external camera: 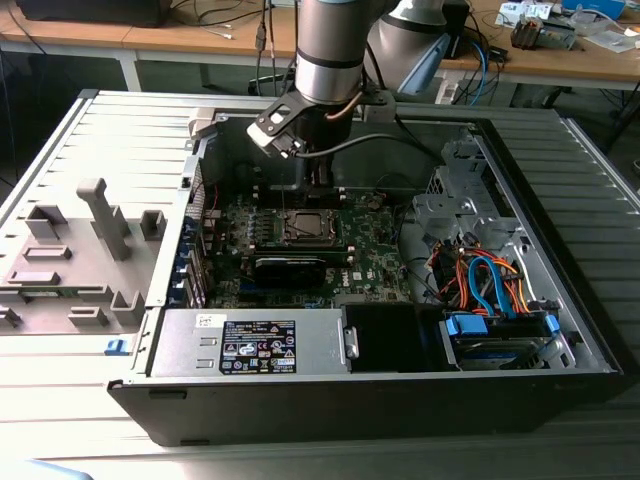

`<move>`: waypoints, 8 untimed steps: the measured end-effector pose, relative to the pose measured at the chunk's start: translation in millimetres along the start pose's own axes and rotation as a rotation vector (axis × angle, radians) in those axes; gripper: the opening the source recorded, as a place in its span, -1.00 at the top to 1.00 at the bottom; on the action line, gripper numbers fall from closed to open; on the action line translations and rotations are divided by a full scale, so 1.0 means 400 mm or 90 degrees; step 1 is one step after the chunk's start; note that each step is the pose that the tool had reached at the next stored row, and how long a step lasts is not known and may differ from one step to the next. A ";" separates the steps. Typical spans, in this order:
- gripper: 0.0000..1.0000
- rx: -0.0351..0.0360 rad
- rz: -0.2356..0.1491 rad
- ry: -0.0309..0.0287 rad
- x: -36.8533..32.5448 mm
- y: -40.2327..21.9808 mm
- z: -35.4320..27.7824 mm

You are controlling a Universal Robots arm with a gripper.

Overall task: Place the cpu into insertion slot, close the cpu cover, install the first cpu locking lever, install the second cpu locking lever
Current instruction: 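Install the first cpu locking lever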

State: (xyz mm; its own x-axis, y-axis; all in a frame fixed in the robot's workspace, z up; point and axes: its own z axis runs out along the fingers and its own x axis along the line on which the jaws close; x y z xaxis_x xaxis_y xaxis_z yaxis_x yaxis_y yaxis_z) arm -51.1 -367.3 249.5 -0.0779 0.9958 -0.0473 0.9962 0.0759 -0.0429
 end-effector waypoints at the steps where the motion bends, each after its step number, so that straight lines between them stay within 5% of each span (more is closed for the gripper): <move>1: 0.79 -0.0002 -0.004 -0.0002 0.000 0.000 0.000; 8: 0.79 -0.0012 -0.025 -0.0011 0.000 0.000 0.000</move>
State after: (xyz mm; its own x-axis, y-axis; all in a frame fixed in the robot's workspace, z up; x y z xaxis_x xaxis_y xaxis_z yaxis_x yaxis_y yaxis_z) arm -51.1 -367.3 249.5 -0.1165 0.9921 -0.0473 0.9925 0.1146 -0.0429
